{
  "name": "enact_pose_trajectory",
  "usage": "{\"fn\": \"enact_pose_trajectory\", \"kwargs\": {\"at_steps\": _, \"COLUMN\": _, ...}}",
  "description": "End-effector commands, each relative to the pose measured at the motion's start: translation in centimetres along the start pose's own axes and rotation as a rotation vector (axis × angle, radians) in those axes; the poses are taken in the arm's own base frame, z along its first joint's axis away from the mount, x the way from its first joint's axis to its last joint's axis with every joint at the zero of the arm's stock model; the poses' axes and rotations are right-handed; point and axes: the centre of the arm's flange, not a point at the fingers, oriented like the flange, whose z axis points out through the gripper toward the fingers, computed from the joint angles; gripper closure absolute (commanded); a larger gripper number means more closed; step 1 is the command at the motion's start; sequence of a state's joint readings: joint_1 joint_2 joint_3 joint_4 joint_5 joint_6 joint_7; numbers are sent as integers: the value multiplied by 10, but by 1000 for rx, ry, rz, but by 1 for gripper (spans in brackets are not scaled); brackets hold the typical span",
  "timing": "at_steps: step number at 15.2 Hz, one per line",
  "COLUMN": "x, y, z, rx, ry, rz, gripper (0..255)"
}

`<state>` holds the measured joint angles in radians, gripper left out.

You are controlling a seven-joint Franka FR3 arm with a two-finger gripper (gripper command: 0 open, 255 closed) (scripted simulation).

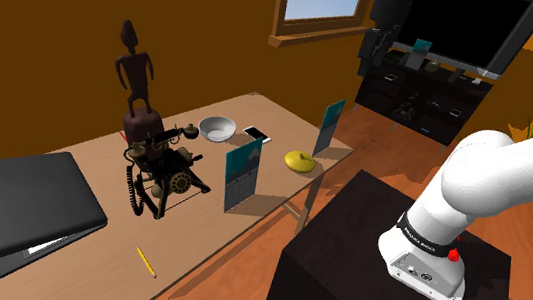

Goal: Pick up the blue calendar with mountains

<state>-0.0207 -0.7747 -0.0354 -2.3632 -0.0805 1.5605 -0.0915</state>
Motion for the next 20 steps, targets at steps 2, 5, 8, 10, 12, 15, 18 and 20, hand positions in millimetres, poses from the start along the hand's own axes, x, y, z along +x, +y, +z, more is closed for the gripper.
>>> {"fn": "enact_pose_trajectory", "kwargs": {"at_steps": 2, "x": 1, "y": 10, "z": 8, "rx": -3, "ry": -2, "rz": -31, "gripper": 0}}
{"fn": "enact_pose_trajectory", "kwargs": {"at_steps": 5, "x": 6, "y": 40, "z": 32, "rx": -13, "ry": -10, "rz": -124, "gripper": 0}}
{"fn": "enact_pose_trajectory", "kwargs": {"at_steps": 8, "x": 14, "y": 70, "z": 55, "rx": -22, "ry": -17, "rz": -216, "gripper": 0}}
{"fn": "enact_pose_trajectory", "kwargs": {"at_steps": 10, "x": 20, "y": 89, "z": 71, "rx": -28, "ry": -22, "rz": -278, "gripper": 0}}
{"fn": "enact_pose_trajectory", "kwargs": {"at_steps": 12, "x": 28, "y": 108, "z": 86, "rx": -35, "ry": -27, "rz": -340, "gripper": 0}}
{"fn": "enact_pose_trajectory", "kwargs": {"at_steps": 15, "x": 41, "y": 136, "z": 109, "rx": -44, "ry": -34, "rz": -433, "gripper": 0}}
{"fn": "enact_pose_trajectory", "kwargs": {"at_steps": 18, "x": 57, "y": 163, "z": 132, "rx": -54, "ry": -41, "rz": -525, "gripper": 0}}
{"fn": "enact_pose_trajectory", "kwargs": {"at_steps": 20, "x": 68, "y": 180, "z": 147, "rx": -60, "ry": -46, "rz": -587, "gripper": 0}}
